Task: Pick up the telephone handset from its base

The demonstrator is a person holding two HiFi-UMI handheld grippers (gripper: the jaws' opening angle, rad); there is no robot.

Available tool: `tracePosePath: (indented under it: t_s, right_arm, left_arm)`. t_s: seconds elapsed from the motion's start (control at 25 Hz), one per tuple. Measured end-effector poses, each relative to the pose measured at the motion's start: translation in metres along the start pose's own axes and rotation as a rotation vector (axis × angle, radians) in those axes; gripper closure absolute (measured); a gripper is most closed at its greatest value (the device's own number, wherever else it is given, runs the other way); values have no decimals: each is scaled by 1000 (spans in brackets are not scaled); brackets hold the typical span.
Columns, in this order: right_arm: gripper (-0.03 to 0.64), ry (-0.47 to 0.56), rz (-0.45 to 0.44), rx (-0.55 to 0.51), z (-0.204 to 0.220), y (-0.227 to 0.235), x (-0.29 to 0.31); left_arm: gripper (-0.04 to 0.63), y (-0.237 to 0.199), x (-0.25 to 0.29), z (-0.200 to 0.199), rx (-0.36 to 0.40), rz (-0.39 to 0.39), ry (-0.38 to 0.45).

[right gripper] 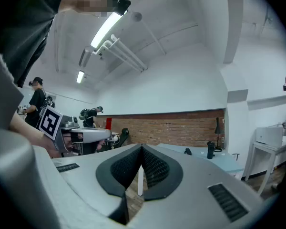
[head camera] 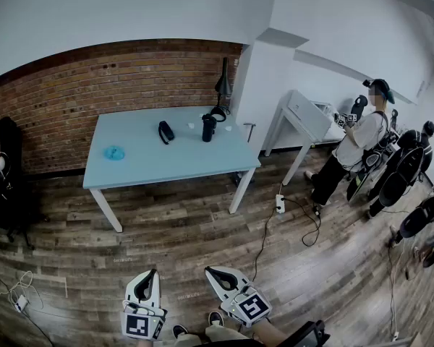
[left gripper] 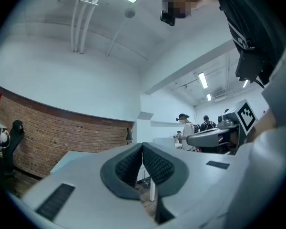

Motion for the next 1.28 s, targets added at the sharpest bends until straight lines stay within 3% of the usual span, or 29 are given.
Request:
tracePosePath:
  t_s: [0.24,0.44,0.72,1.0,1.28]
  right_arm:
    - [618,30,-11,11,-4,-4,10]
    - [557,2,10,12,4,-13,28]
    - [554,-25,32,0,13,-15,47]
    - [555,-28,25,19,27,26,75]
    - [554,-26,-19,35,40,104,111]
  left_arm:
    - [598,-11,0,-3,5,3,-1]
    - [598,-29,-5,-1,6,5,2]
    - [599,-53,0,1,7,9,-5]
    - [598,-63,43,11,28,1,-35]
    - [598,-58,119,29,35,-20,-78]
Point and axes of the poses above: the fingertips, and each gripper's own axes: x forward along the fingers, y to its right, z out of its underside, the point moved 3 cm from there along -x, backward along the fingers, and after that the axes turned 1 degree about -x, right-handed, at the moved point
